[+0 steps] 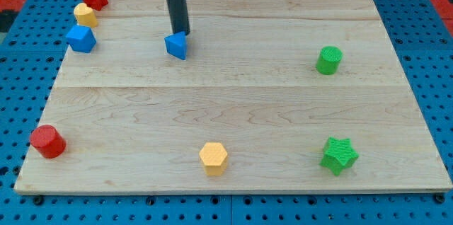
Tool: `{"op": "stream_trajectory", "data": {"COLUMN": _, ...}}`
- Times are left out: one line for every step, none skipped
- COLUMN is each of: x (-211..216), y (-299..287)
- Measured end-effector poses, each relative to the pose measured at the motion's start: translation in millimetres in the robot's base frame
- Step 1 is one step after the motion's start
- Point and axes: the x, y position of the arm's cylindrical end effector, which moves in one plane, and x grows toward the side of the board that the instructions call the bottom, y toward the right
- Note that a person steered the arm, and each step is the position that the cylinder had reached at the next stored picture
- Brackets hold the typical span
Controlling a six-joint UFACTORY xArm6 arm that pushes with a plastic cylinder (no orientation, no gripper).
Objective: Move the triangle to the left center
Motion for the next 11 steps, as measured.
{"op": "stream_trajectory", "data": {"x": 37, "y": -18}}
{"op": "stream_trajectory", "data": {"x": 55, "y": -51}}
{"op": "stream_trajectory", "data": {"x": 44, "y": -13}}
{"op": "stream_trajectory", "data": {"x": 48, "y": 14}}
{"op": "stream_trajectory", "data": {"x": 70, "y": -9}}
{"op": "stream_trajectory", "data": {"x": 72, "y": -48}}
{"op": "stream_trajectory", "data": {"x": 72, "y": -79}}
{"op": "stream_trajectory", "data": {"x": 77, "y": -74}}
{"op": "stream_trajectory", "data": {"x": 88, "y": -55}}
{"op": "stream_trajectory", "data": {"x": 109, "y": -75}}
{"op": "stream_trajectory", "data": {"x": 111, "y": -116}}
